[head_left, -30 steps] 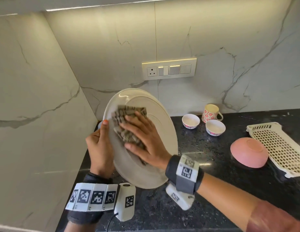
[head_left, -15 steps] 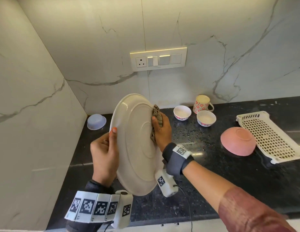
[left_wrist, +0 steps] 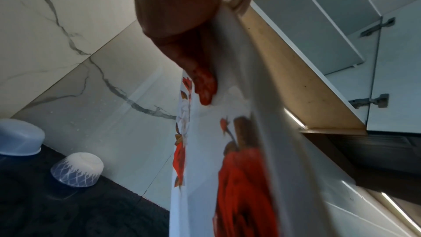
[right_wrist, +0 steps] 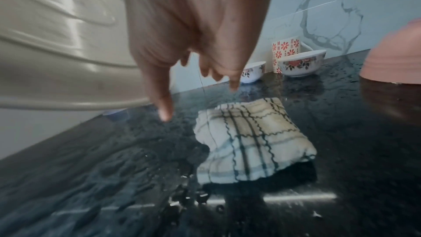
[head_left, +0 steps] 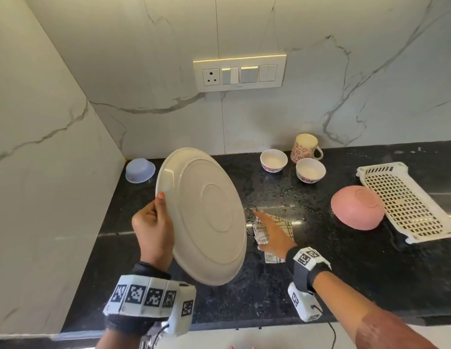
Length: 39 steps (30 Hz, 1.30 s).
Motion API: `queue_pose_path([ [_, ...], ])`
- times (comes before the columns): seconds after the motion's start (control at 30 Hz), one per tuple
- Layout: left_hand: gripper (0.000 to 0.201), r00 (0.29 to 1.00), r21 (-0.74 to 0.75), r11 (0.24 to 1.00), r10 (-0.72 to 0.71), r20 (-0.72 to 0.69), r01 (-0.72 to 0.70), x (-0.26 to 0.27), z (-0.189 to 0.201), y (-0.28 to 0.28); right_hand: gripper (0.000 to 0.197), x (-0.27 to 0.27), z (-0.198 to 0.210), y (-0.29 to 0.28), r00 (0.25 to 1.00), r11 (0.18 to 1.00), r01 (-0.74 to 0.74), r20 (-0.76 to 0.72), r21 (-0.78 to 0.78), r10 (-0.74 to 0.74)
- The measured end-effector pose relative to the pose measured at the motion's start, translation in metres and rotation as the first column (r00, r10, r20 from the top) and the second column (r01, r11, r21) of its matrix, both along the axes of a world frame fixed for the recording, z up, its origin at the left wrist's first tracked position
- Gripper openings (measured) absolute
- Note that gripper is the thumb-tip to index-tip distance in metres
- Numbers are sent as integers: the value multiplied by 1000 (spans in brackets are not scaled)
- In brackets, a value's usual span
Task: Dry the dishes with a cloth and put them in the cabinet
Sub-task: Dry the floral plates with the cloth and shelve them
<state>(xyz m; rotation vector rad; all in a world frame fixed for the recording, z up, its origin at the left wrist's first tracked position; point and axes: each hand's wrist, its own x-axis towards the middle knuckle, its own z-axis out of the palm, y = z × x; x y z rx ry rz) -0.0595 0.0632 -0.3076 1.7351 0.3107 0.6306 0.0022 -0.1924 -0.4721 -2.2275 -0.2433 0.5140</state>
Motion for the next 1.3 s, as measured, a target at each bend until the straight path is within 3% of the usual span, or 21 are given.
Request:
queue_pose_path([
  [0.07, 62, 998, -86, 995, 50, -26, -52, 8, 3, -1, 106, -6, 9, 3, 985, 988, -154, 78, -1, 153],
  [0.13, 59, 993, -175, 979, 92, -69, -103, 16, 10, -1, 96, -11, 21, 7, 975, 985, -152, 177, 76, 136],
  [0.27, 41, 984, -378, 915, 88, -152, -140, 28, 34, -3, 63, -18, 46, 7, 930, 921, 112, 287, 372, -229],
  [0.33, 23, 983, -486, 871, -20, -182, -72, 35, 48, -4, 50, -13, 72, 3, 853, 834, 277, 276, 478, -442],
  [0.4, 27, 967, -560, 828, -178, -184, 46, 39, 61, 0, 37, -4, 108, -5, 737, 765, 354, 344, 538, -582],
  [0.5, 47, 900, -416, 892, -317, -298, 176, 46, 75, 9, 22, 7, 168, -18, 661, 772, 249, 481, 584, -577],
  [0.63, 34, 940, -81, 980, -199, -277, 184, 58, 88, 20, 21, 17, 240, -44, 590, 814, 140, 613, 563, -525],
  [0.7, 16, 928, 30, 957, -271, -254, 288, 63, 92, 24, 14, 20, 274, -58, 575, 816, 138, 626, 561, -528],
  [0.77, 6, 866, -2, 886, -453, -212, 463, 65, 99, 22, 10, 21, 306, -70, 550, 816, 135, 643, 562, -533],
  [0.83, 11, 801, -34, 808, -588, -113, 589, 63, 112, 12, 11, 17, 338, -79, 526, 824, 111, 670, 556, -524],
  [1.0, 16, 861, 243, 842, -506, 44, 482, 69, 173, -14, 19, 3, 418, -99, 389, 856, 97, 772, 509, -503],
  [1.1, 9, 834, 274, 841, -522, 179, 467, 74, 226, -26, 13, 2, 463, -116, 286, 836, 92, 790, 541, -543],
  [1.17, 5, 804, 289, 836, -537, 255, 467, 75, 264, -34, 20, 7, 493, -125, 243, 820, 89, 786, 566, -569],
  [1.3, 8, 753, 316, 821, -566, 335, 477, 93, 338, -48, 30, 24, 555, -141, 230, 815, 60, 787, 576, -573],
])
